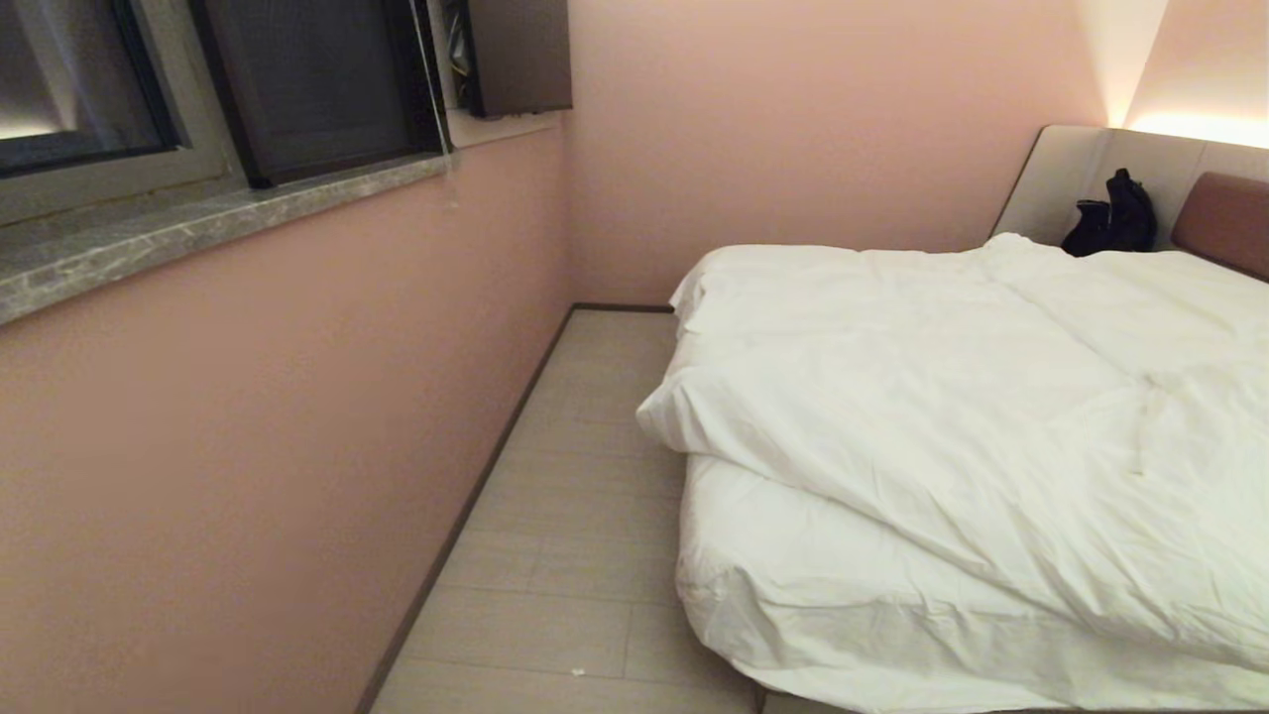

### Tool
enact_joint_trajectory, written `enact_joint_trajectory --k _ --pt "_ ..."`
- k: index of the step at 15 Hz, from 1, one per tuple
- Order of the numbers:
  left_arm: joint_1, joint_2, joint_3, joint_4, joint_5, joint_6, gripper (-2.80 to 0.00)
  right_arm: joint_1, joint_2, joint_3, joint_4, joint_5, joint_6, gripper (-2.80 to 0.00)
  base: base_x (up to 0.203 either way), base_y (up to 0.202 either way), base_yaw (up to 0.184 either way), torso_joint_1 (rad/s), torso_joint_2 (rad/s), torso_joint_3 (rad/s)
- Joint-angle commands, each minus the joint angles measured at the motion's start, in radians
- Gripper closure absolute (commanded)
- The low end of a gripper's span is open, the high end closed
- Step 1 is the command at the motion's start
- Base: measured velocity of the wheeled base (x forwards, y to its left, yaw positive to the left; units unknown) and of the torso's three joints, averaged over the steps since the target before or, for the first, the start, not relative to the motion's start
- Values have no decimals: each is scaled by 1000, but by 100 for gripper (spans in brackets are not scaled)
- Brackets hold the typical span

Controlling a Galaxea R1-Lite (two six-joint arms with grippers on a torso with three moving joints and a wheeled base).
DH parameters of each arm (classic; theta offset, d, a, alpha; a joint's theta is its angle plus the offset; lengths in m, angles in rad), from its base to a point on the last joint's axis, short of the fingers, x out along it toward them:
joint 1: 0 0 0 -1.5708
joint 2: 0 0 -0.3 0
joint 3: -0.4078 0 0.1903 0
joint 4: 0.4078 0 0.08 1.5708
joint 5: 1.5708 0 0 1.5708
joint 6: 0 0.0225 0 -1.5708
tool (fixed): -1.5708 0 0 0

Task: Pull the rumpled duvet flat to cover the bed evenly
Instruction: Hold the folded corner of the quilt

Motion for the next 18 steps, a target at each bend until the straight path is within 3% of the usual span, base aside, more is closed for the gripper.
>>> enact_joint_trajectory --k 1,11,18 --pt "0 0 1 -1 1 -2 0 0 0 0 -1 0 0 0 193 0 1 -2 7 7" --pt "0 0 1 1 2 -8 0 0 0 0 -1 0 -2 0 188 0 1 4 1 2" --pt "0 0 1 0 2 -8 0 0 0 0 -1 0 -2 0 -1 -7 -1 0 0 0"
